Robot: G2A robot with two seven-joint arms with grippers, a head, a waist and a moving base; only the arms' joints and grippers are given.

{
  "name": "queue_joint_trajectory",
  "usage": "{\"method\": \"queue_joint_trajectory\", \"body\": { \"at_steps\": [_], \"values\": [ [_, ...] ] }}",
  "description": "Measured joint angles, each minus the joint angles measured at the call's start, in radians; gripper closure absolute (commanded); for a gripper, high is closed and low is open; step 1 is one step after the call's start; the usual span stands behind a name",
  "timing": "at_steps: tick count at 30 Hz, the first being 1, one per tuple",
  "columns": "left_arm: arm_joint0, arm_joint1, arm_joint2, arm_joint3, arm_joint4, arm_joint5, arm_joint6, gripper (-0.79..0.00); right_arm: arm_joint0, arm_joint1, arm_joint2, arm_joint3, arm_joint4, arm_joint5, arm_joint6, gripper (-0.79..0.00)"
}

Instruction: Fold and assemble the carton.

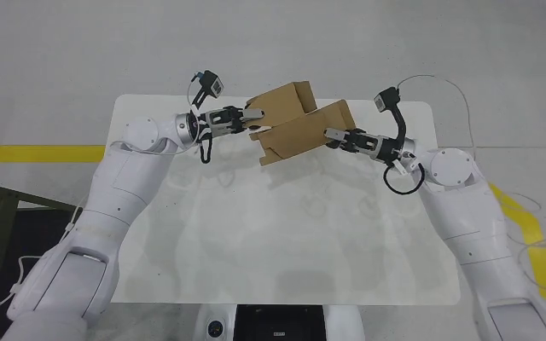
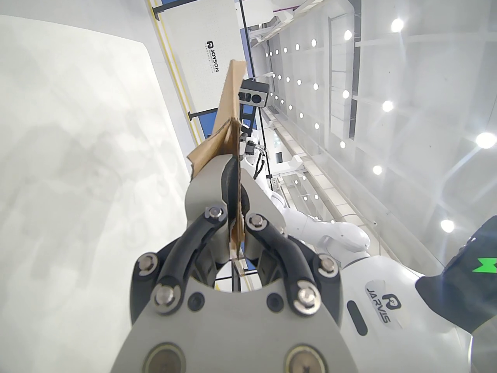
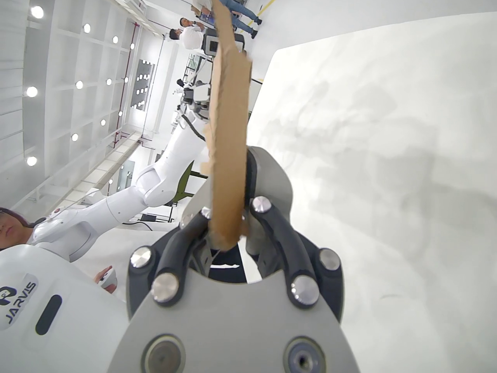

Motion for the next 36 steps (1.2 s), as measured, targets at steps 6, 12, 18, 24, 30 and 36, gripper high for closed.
{"method": "queue_joint_trajectory", "body": {
  "at_steps": [6, 12, 18, 24, 30, 36],
  "values": [
    [-0.012, 0.002, -0.009, -0.005, 0.037, -0.012, -0.049, 0.000, 0.008, 0.013, 0.046, 0.030, -0.031, -0.032, 0.020, -0.785],
    [-0.030, 0.008, -0.012, -0.002, 0.122, -0.004, -0.080, 0.000, 0.020, 0.023, 0.078, 0.042, 0.029, -0.076, 0.107, -0.785],
    [-0.044, 0.011, -0.005, -0.017, 0.199, 0.005, -0.110, 0.000, 0.016, 0.013, 0.042, 0.007, 0.172, -0.089, 0.211, -0.785],
    [-0.046, 0.004, 0.017, -0.041, 0.215, 0.005, -0.140, 0.000, 0.039, -0.007, -0.027, -0.016, 0.270, -0.096, 0.262, -0.677],
    [-0.051, -0.005, 0.027, -0.036, 0.195, -0.020, -0.160, 0.000, 0.071, -0.024, -0.077, 0.014, 0.269, -0.120, 0.257, -0.631],
    [-0.054, -0.011, 0.038, -0.038, 0.184, -0.024, -0.194, 0.000, 0.100, -0.034, -0.097, 0.070, 0.230, -0.127, 0.213, -0.591]
  ]
}}
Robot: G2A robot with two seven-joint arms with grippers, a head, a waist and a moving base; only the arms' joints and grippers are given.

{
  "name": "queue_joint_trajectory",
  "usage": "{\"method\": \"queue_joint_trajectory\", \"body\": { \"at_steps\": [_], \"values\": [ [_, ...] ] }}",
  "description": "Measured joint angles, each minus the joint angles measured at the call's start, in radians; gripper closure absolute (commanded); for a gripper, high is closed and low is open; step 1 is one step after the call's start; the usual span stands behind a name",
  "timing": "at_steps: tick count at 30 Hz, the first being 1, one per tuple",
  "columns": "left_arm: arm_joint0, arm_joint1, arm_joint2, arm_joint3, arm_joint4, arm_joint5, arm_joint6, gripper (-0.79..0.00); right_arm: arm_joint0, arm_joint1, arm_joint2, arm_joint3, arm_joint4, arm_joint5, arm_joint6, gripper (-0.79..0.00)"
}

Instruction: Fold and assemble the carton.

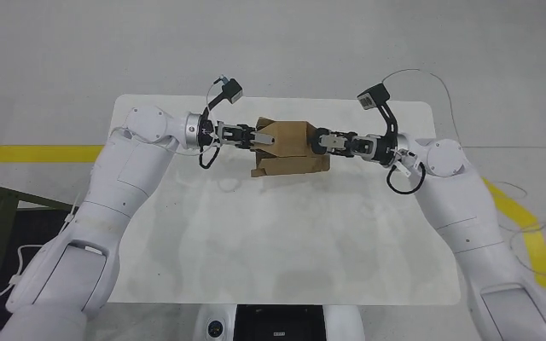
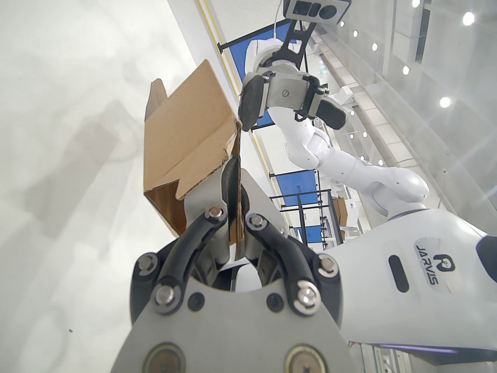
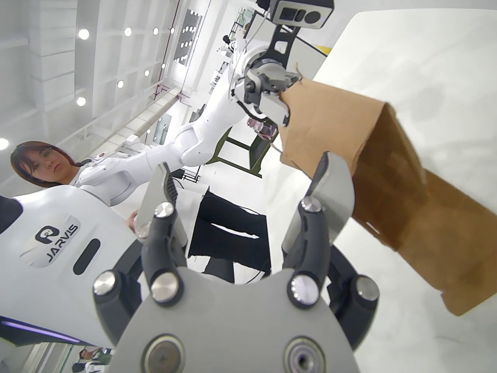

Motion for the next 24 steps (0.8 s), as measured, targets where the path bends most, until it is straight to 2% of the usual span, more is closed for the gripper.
{"method": "queue_joint_trajectory", "body": {
  "at_steps": [11, 19, 22, 24],
  "values": [
    [0.000, -0.010, 0.010, -0.008, -0.016, 0.000, -0.010, 0.000, 0.032, -0.007, -0.027, 0.041, -0.095, 0.030, -0.028, -0.563],
    [0.003, -0.008, -0.002, -0.012, -0.020, 0.003, -0.012, 0.000, 0.038, -0.015, -0.048, 0.033, -0.093, 0.048, -0.022, -0.548],
    [0.006, -0.006, -0.007, -0.016, -0.019, 0.001, -0.010, 0.000, 0.042, -0.020, -0.061, 0.032, -0.080, 0.056, -0.016, -0.511],
    [0.008, -0.005, -0.011, -0.018, -0.019, 0.001, -0.011, 0.000, 0.046, -0.025, -0.069, 0.037, -0.065, 0.059, -0.011, -0.449]
  ]
}}
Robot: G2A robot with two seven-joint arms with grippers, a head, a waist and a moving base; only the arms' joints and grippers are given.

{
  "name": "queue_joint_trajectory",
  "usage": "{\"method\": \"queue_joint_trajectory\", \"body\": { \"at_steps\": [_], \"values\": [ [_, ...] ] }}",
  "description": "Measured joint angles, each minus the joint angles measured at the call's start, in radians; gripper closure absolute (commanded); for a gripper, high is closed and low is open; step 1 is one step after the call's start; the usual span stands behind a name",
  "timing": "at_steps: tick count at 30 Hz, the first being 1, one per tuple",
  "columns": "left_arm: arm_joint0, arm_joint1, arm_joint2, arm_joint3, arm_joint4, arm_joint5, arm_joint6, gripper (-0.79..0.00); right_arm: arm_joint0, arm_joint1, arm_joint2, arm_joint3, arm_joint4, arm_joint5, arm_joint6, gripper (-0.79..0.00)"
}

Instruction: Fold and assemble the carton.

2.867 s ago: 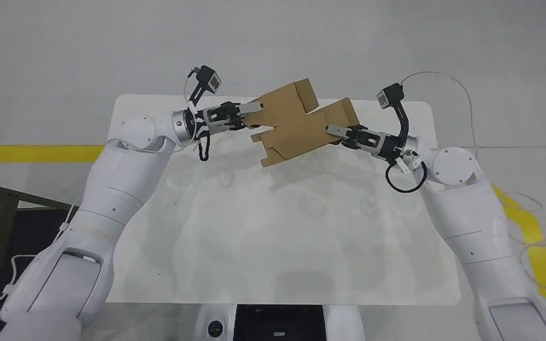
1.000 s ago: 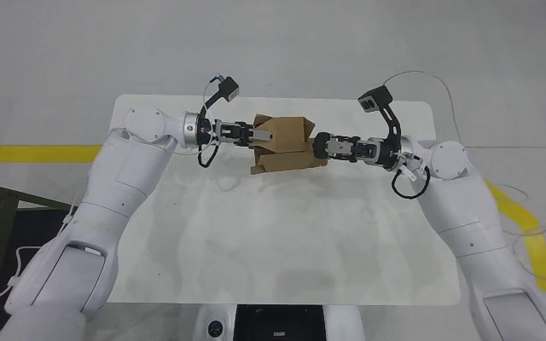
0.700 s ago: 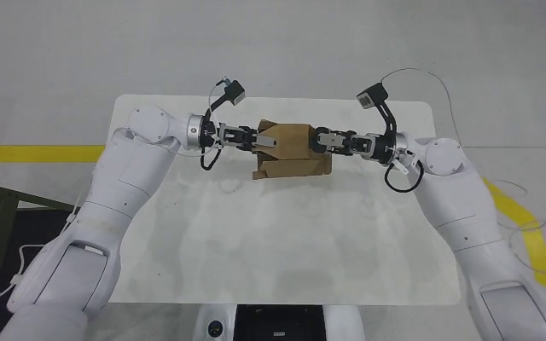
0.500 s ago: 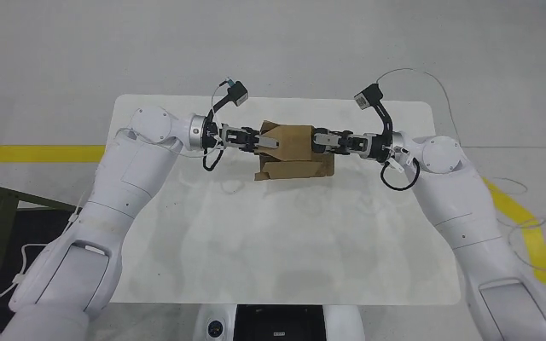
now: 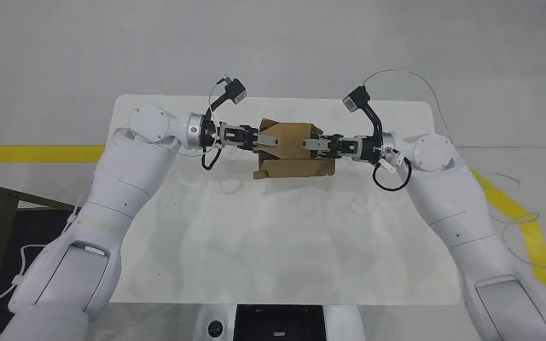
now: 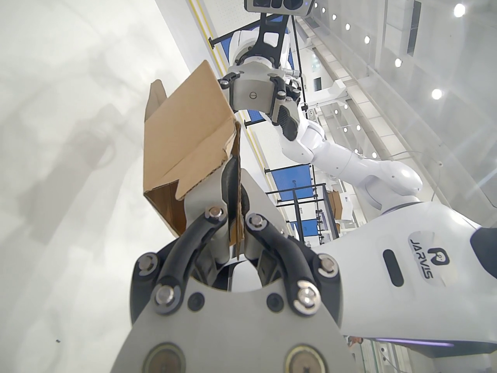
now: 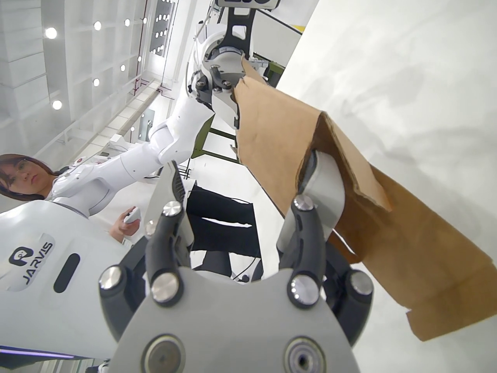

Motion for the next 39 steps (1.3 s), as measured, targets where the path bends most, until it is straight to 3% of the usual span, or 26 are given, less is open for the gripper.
{"method": "queue_joint_trajectory", "body": {
  "at_steps": [1, 4, 7, 15, 20, 24, 26, 27, 28, 29, 30, 31, 39],
  "values": [
    [0.001, 0.001, -0.002, -0.001, 0.000, 0.000, 0.000, 0.000, 0.003, -0.002, -0.003, 0.003, 0.006, 0.001, 0.003, -0.388],
    [0.005, 0.002, -0.006, -0.005, -0.001, 0.003, -0.003, 0.000, 0.013, -0.008, -0.011, 0.018, 0.025, 0.001, 0.012, -0.320],
    [0.007, 0.003, -0.008, -0.008, 0.000, 0.005, -0.005, 0.000, 0.021, -0.011, -0.016, 0.031, 0.034, -0.001, 0.019, -0.274],
    [0.016, 0.002, -0.006, -0.022, -0.005, 0.015, -0.015, 0.000, 0.036, -0.021, -0.029, 0.060, 0.056, -0.002, 0.056, -0.243],
    [0.013, -0.001, 0.002, -0.027, -0.007, 0.022, -0.022, 0.000, 0.042, -0.026, -0.034, 0.071, 0.063, -0.009, 0.062, -0.154],
    [0.009, -0.003, 0.006, -0.026, -0.007, 0.022, -0.022, 0.000, 0.044, -0.029, -0.035, 0.083, 0.061, -0.014, 0.068, -0.009],
    [0.008, -0.003, 0.007, -0.025, -0.007, 0.022, -0.022, 0.000, 0.045, -0.030, -0.035, 0.087, 0.061, -0.014, 0.071, 0.000],
    [0.007, -0.004, 0.008, -0.024, -0.007, 0.023, -0.023, -0.055, 0.046, -0.030, -0.034, 0.088, 0.061, -0.015, 0.071, 0.000],
    [0.006, -0.004, 0.008, -0.024, -0.007, 0.023, -0.023, -0.222, 0.046, -0.030, -0.034, 0.089, 0.061, -0.015, 0.071, 0.000],
    [0.006, -0.004, 0.009, -0.023, -0.007, 0.024, -0.024, -0.336, 0.046, -0.031, -0.033, 0.090, 0.061, -0.014, 0.071, 0.000],
    [0.005, -0.004, 0.009, -0.023, -0.006, 0.024, -0.024, -0.594, 0.045, -0.031, -0.032, 0.090, 0.060, -0.014, 0.071, 0.000],
    [0.005, -0.004, 0.010, -0.023, -0.006, 0.025, -0.025, -0.785, 0.045, -0.031, -0.032, 0.091, 0.059, -0.013, 0.070, 0.000],
    [0.008, -0.004, -0.002, -0.026, -0.039, 0.012, -0.012, -0.785, 0.044, -0.033, -0.027, 0.093, 0.033, -0.018, 0.044, 0.000]
  ]
}}
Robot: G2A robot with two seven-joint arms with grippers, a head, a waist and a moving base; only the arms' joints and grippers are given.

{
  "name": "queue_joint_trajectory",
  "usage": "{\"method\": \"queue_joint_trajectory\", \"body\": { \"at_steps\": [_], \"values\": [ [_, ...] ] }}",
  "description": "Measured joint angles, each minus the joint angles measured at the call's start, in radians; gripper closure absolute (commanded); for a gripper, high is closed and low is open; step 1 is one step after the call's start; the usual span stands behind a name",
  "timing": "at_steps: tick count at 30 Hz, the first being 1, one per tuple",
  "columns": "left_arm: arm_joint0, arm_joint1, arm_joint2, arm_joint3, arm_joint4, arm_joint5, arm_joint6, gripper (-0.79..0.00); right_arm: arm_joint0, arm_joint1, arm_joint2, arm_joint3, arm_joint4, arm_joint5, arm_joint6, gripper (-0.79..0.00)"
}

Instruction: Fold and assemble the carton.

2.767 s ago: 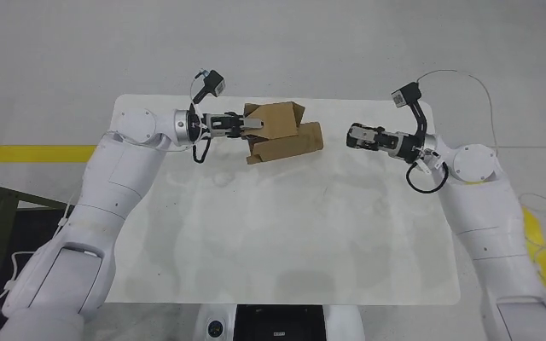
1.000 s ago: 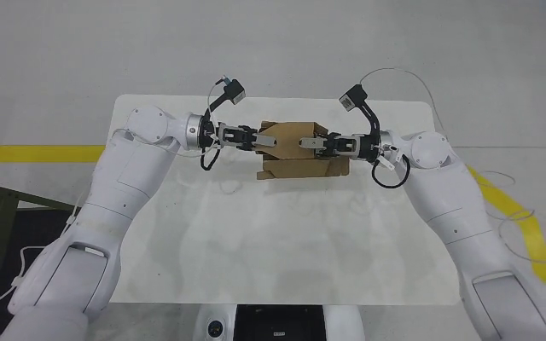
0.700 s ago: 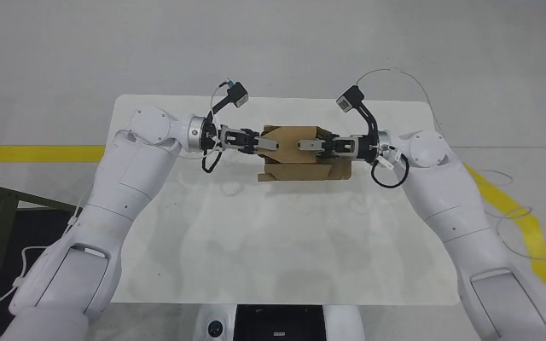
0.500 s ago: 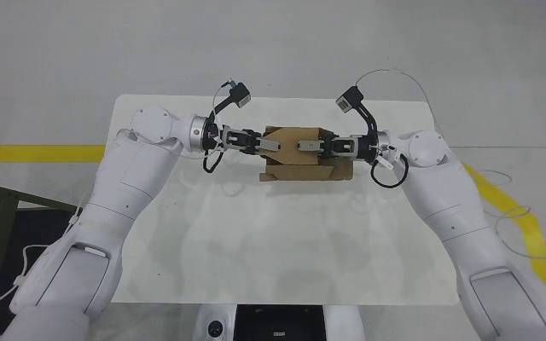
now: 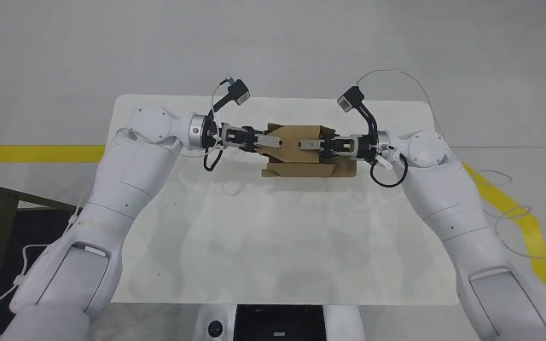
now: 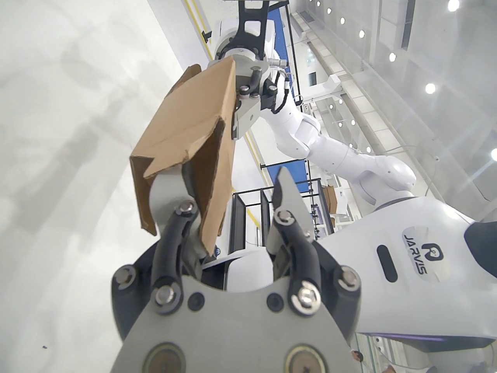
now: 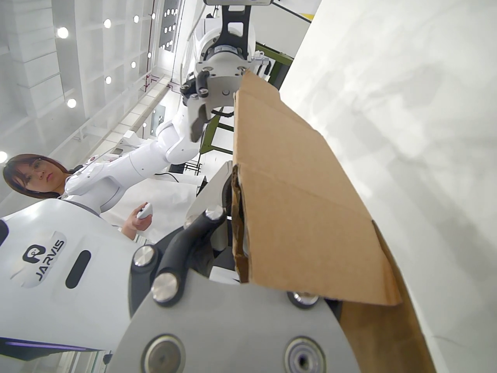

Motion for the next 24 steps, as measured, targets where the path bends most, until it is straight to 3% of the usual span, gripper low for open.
{"method": "queue_joint_trajectory", "body": {
  "at_steps": [24],
  "values": [
    [0.030, -0.002, -0.053, -0.089, -0.189, 0.026, -0.026, -0.785, -0.014, -0.007, 0.003, -0.036, -0.086, 0.005, -0.100, 0.000]
  ]
}}
